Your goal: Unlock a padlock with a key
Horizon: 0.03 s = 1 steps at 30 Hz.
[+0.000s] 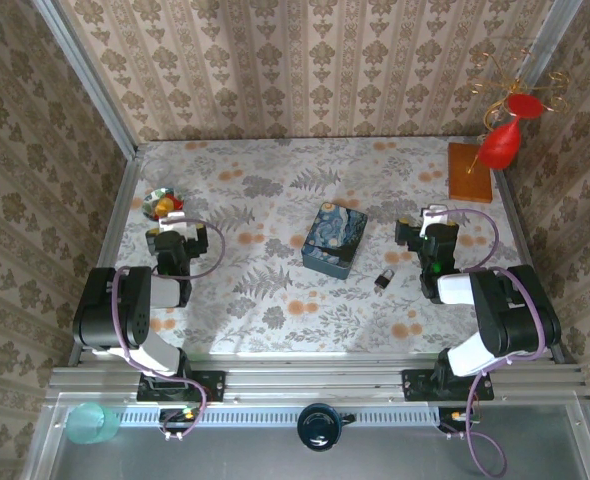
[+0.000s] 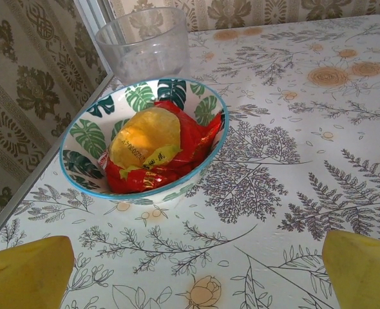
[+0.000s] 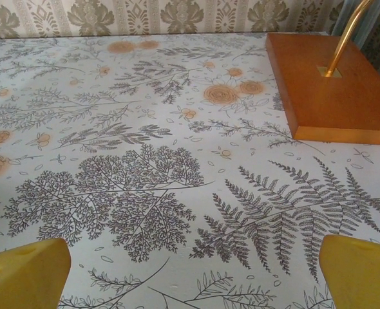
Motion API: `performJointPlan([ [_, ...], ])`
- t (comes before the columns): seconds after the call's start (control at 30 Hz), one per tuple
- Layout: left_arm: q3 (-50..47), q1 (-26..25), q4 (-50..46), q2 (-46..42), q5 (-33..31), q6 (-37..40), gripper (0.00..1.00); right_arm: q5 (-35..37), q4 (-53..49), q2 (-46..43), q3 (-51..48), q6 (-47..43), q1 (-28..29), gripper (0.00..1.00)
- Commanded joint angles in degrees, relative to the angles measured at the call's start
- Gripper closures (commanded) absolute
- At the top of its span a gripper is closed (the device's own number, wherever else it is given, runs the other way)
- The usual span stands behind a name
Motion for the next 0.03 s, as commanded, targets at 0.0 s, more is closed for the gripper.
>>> performJointPlan([
  [0.0, 0.8, -0.2, 0.4, -0.1, -0.1, 0.8, 0.00, -0.9, 2.3, 0.2, -0.3, -0.5, -0.1, 0.00],
])
